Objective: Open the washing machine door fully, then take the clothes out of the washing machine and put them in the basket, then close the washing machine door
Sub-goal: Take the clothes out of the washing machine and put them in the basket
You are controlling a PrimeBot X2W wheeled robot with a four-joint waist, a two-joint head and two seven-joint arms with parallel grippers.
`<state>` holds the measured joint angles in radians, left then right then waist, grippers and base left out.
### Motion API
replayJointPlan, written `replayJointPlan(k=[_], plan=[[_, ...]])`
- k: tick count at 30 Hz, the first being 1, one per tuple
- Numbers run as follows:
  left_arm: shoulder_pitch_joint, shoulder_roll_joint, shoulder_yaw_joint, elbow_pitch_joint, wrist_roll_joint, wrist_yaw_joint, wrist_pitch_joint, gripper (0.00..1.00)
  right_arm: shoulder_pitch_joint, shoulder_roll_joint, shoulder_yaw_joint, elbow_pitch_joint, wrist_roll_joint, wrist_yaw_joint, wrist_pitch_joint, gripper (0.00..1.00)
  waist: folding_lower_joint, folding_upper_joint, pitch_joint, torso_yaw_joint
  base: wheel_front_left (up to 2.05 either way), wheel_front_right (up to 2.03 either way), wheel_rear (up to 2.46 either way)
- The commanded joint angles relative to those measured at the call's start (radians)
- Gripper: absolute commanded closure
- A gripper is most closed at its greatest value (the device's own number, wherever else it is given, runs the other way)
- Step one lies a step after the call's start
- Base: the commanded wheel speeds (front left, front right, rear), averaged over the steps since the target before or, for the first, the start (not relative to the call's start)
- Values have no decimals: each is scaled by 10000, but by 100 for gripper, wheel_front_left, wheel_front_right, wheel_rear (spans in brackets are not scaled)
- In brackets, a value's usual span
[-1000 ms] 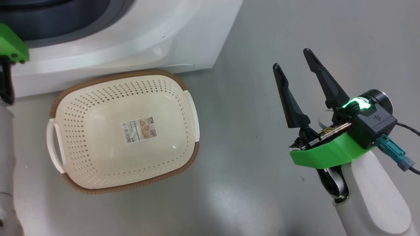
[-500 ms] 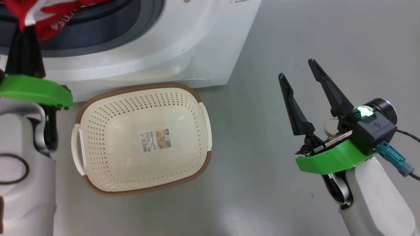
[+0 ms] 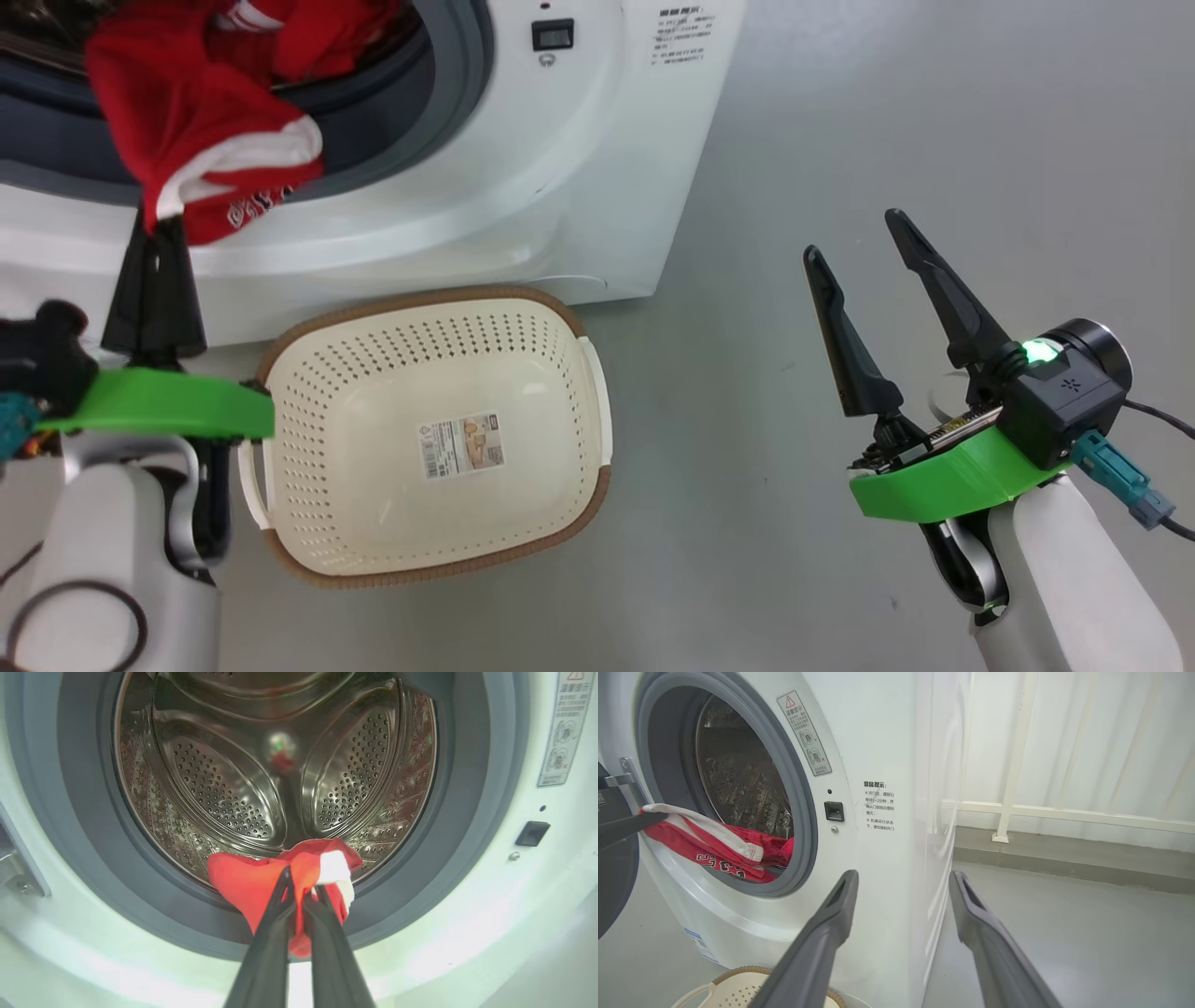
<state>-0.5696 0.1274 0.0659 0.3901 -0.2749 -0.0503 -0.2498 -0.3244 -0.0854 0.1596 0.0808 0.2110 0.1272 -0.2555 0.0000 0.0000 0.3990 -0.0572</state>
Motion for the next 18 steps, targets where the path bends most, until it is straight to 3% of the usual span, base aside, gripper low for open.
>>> replayJointPlan(k=[1,18], plan=[[248,244,266,-447,-99,21,-105,100,188,90,125,-238,-54,35,-63,0,0,0,-195,15,0,0,0],[2052,-151,-239,-3493,-176,288,495,100,524,215,-61,-187,-45,35,-63,0,0,0,-879,154,0,0,0]])
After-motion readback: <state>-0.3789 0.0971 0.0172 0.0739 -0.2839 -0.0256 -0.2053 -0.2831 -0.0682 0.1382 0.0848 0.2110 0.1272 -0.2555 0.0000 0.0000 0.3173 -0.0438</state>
